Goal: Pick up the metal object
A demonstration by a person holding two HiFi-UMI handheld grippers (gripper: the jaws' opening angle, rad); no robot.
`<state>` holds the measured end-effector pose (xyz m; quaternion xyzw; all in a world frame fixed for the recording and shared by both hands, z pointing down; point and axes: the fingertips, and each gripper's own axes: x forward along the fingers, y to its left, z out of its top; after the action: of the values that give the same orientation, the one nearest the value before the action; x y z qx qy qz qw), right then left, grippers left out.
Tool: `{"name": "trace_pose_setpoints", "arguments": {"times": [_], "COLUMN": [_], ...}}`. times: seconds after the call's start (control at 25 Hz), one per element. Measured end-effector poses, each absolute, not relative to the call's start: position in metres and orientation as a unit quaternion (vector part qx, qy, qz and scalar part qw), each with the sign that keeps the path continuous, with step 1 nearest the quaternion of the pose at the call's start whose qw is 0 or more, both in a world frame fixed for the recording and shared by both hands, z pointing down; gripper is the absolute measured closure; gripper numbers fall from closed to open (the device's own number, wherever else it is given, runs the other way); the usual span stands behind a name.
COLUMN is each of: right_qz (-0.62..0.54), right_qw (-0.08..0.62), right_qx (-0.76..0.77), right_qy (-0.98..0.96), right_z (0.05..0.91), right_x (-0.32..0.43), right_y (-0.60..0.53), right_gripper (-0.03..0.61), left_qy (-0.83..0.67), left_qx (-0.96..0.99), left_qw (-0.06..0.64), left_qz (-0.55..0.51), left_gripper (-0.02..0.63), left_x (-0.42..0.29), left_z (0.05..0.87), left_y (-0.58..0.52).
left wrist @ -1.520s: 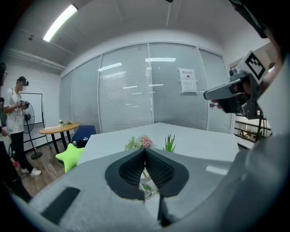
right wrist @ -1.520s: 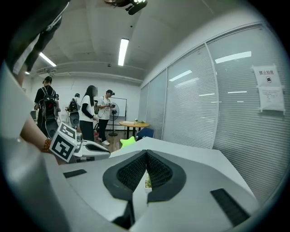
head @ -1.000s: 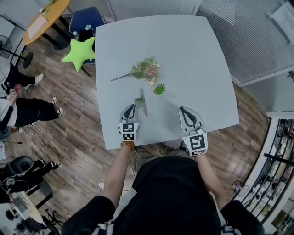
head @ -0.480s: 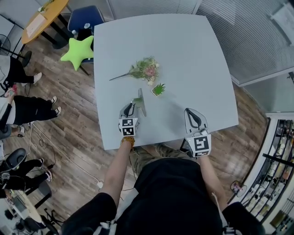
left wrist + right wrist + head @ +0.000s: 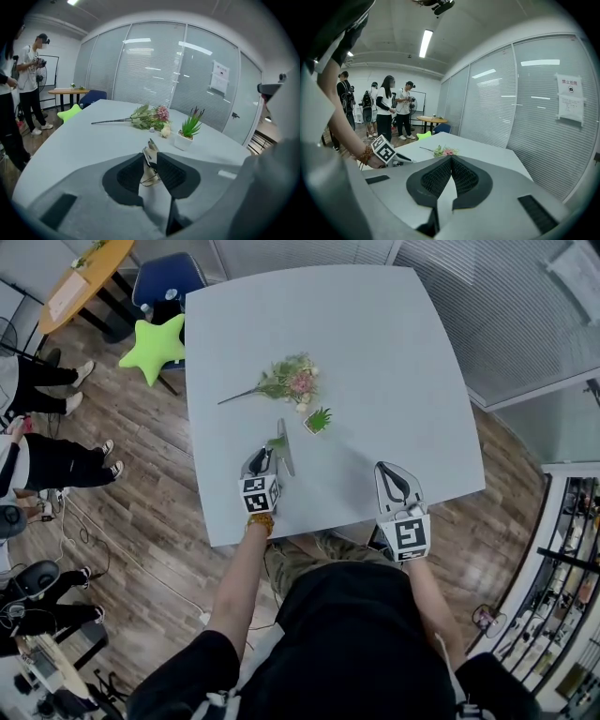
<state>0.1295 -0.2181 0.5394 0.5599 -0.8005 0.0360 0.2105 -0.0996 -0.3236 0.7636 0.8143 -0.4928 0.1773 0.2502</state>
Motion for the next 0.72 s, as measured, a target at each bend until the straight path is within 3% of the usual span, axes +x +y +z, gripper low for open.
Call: {"name": "trace_pose_setpoints", "arguments": {"times": [0.4, 0.72], "right_qz": [0.035, 0.033], "right_qw": [0.202, 0.19], "right_qx": [0.561, 0.563], "right_qy": [-0.802, -0.803], "right_z": [0.537, 0.534], "right_x": [0.128, 0.131], "right_y": [-0.209, -0.204], "right_gripper": [0.578, 0.578], "left_qy": [-0.484, -0.463], "left_qx": [0.81, 0.831], "left_qw": [0.286, 0.274], "left_qz": [0.166, 0.144], "left_gripper": [0.546, 0.593], "left_x": [-0.092, -0.068], "left_z": [0.759, 0.737], "left_y": [-0.318, -0.31]}}
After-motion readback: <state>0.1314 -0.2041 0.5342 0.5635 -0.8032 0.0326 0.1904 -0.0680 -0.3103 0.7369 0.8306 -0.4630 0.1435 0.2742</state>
